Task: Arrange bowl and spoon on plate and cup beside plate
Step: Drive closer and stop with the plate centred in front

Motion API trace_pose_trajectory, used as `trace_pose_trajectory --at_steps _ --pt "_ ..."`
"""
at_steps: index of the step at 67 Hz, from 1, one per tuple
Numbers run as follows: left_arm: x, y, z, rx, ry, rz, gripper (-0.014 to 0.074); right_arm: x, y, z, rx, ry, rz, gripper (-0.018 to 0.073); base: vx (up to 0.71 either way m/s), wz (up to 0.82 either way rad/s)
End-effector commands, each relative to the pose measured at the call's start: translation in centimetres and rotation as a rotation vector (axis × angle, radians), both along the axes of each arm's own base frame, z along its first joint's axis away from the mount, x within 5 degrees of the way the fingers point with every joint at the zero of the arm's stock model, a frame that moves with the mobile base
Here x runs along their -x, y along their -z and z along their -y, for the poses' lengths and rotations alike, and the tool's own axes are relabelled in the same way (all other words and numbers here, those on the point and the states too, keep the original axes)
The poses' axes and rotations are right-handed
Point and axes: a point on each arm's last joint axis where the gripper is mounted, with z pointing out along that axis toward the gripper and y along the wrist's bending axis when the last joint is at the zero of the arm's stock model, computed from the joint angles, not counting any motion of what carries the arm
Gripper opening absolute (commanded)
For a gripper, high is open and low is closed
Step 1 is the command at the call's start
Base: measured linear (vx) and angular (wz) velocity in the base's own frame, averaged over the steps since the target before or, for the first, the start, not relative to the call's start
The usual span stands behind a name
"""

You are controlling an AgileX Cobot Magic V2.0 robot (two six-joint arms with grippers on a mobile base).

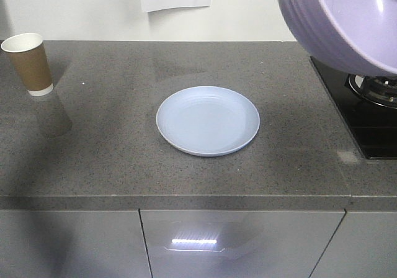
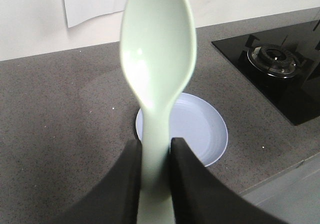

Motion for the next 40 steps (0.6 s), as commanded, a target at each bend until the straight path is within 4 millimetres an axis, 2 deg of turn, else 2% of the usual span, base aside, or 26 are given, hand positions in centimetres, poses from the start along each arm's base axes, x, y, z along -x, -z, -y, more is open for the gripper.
trace_pose_trajectory --at_steps 1,40 --pt "0.75 -1.47 0.25 0.044 0.003 0.094 -0.0008 0.82 -1.50 -0.24 -0.052 0.006 0.079 -0.0006 0.04 -0.01" --pt "0.75 -1.47 0.25 0.044 0.003 0.094 -0.0008 0.82 -1.50 -0.24 -0.052 0.006 0.079 -0.0006 0.04 0.00"
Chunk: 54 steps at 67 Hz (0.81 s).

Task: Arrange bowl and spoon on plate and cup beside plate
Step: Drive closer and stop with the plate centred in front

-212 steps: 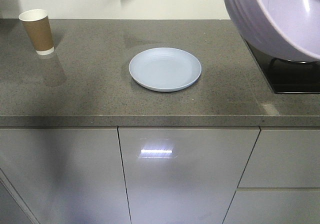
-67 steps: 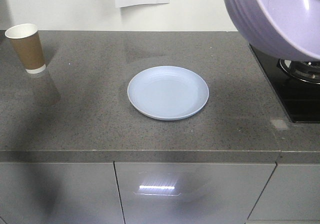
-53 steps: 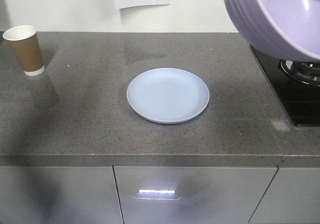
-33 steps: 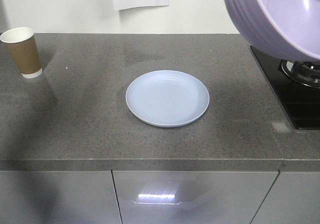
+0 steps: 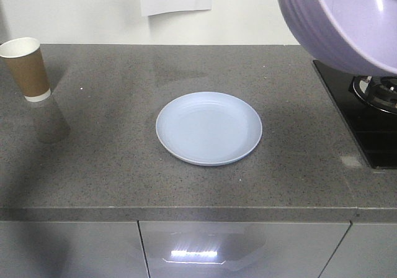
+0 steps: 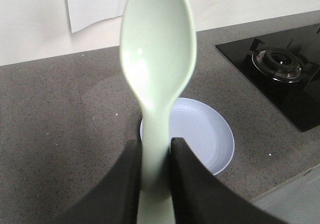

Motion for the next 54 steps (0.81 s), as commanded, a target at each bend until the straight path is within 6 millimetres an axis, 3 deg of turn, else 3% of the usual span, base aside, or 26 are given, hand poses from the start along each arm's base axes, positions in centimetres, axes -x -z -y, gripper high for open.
trace_pose_trajectory --at_steps 1,54 --pt "0.75 -1.47 0.25 0.044 0.003 0.094 -0.0008 0.82 -1.50 -0.24 -0.052 0.006 0.079 -0.0006 0.04 0.01" --pt "0.75 -1.47 0.25 0.044 0.003 0.094 -0.0008 0.82 -1.50 -0.24 -0.052 0.006 0.079 -0.0006 0.04 0.01"
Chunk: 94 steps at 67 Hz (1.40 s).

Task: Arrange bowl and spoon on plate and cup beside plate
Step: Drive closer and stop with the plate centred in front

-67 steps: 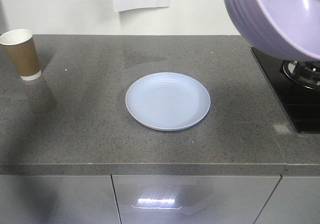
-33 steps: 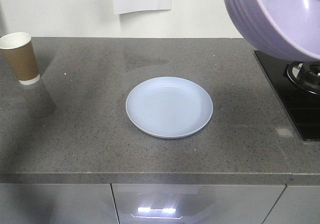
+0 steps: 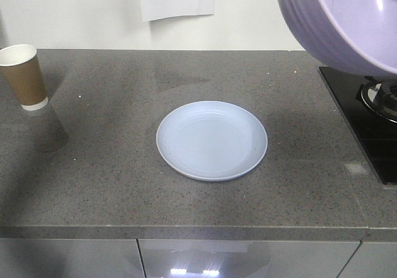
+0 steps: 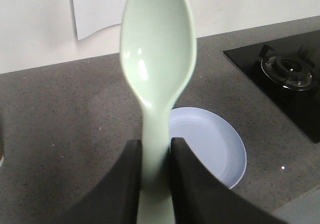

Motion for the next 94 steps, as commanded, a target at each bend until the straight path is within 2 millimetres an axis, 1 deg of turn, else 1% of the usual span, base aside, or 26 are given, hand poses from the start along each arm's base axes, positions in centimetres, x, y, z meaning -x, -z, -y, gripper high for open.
trace_pose_trajectory --at_steps 1,94 --pt "0.75 -1.47 0.25 0.044 0.003 0.094 -0.0008 0.82 -1.50 -0.24 -0.052 0.006 0.079 -0.0006 0.04 0.00" --pt "0.75 -1.47 0.25 0.044 0.003 0.094 -0.0008 0.82 -1.50 -0.24 -0.052 0.006 0.079 -0.0006 0.04 0.01"
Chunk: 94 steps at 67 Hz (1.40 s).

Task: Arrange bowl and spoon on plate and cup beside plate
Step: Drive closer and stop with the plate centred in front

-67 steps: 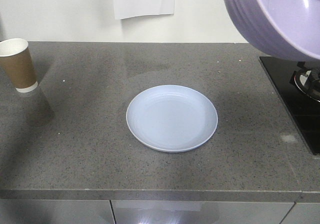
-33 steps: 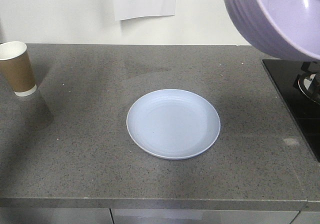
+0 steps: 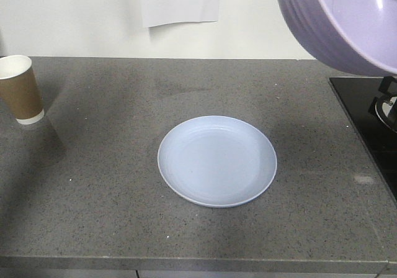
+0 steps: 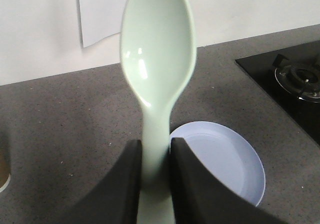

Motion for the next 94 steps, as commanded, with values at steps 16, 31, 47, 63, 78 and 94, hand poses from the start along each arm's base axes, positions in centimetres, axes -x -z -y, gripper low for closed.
trace_pose_trajectory --at_steps 16,31,47,63,78,94 --pt "0.75 -1.47 0.25 0.045 0.003 0.094 -0.0008 0.82 -1.50 -0.24 -0.052 0.006 0.079 -0.0006 0.04 0.01" --pt "0.75 -1.47 0.25 0.045 0.003 0.094 -0.0008 0.82 -1.50 -0.24 -0.052 0.006 0.079 -0.0006 0.04 0.01" --pt "0.75 -1.47 0.25 0.045 0.003 0.094 -0.0008 0.82 -1.50 -0.24 -0.052 0.006 0.079 -0.0006 0.04 0.01" --pt "0.75 -1.47 0.25 0.045 0.003 0.094 -0.0008 0.82 -1.50 -0.24 -0.052 0.006 0.079 -0.0006 0.04 0.01" --pt "0.75 -1.47 0.25 0.045 0.003 0.094 -0.0008 0.82 -1.50 -0.24 -0.052 0.006 0.079 -0.0006 0.05 0.01" --pt "0.75 -1.47 0.25 0.045 0.003 0.094 -0.0008 0.82 -1.50 -0.24 -0.052 0.006 0.079 -0.0006 0.05 0.01"
